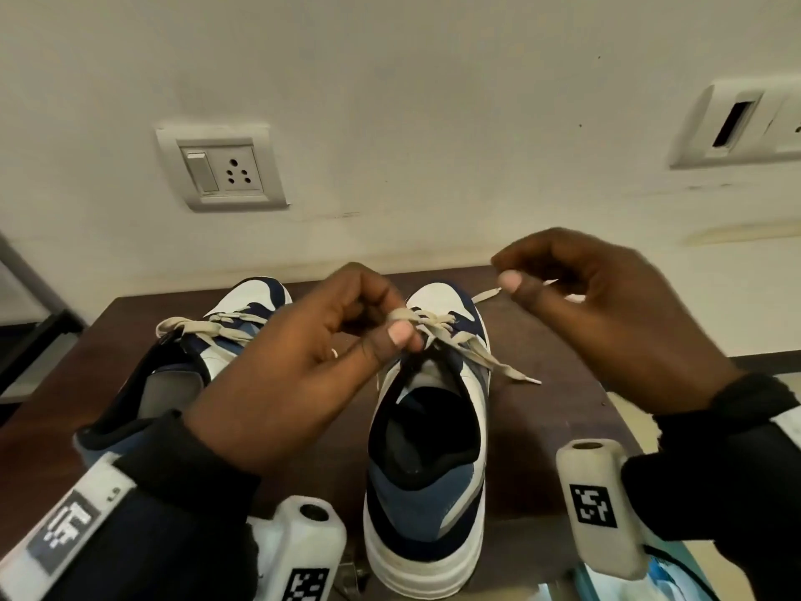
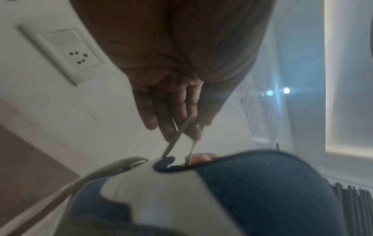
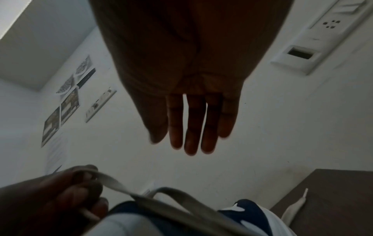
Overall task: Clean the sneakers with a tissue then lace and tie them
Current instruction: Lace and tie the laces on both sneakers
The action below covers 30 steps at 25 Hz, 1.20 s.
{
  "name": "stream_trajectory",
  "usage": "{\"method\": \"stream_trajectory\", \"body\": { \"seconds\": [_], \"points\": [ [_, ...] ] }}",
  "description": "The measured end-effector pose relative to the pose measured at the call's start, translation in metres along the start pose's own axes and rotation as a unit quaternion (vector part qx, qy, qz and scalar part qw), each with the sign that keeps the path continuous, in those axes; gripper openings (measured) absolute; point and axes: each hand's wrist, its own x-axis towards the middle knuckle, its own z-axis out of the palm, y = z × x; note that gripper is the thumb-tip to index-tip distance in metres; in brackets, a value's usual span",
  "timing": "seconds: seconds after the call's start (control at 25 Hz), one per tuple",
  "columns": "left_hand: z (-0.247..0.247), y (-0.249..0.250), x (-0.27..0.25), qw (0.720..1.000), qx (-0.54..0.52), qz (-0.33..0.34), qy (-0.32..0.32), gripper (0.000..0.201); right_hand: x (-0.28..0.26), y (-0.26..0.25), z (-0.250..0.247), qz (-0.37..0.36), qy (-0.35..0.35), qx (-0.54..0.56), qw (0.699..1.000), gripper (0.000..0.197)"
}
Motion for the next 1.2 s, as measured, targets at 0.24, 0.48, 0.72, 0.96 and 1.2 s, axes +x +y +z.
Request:
{"method": "stream_trajectory", "body": {
  "seconds": [0.24, 0.48, 0.72, 0.96, 1.2],
  "points": [
    [-0.001, 0.002, 0.002, 0.998, -0.044, 0.02, 0.031, 0.025, -0.008, 0.001, 0.011, -0.059, -0.199, -0.031, 0.978, 0.02],
    [-0.001, 0.009, -0.001, 0.999, -0.001, 0.045, 0.015, 0.018, -0.012, -0.014, 0.002, -0.085, -0.154, 0.042, 0.984, 0.025],
    [0.002, 0.01, 0.001, 0.998, 0.036, 0.047, 0.022, 0.012, -0.014, -0.031, -0.021, -0.023, -0.19, 0.041, 0.981, 0.022],
    [-0.012, 0.002, 0.003, 0.993, 0.027, -0.024, 0.113, 0.017, -0.009, -0.015, -0.075, 0.06, -0.137, -0.219, 0.964, 0.036],
    [-0.012, -0.007, -0.002, 0.98, 0.026, -0.11, 0.166, 0.011, 0.061, -0.082, -0.081, -0.161, 0.153, -0.325, 0.919, 0.032]
  ]
}}
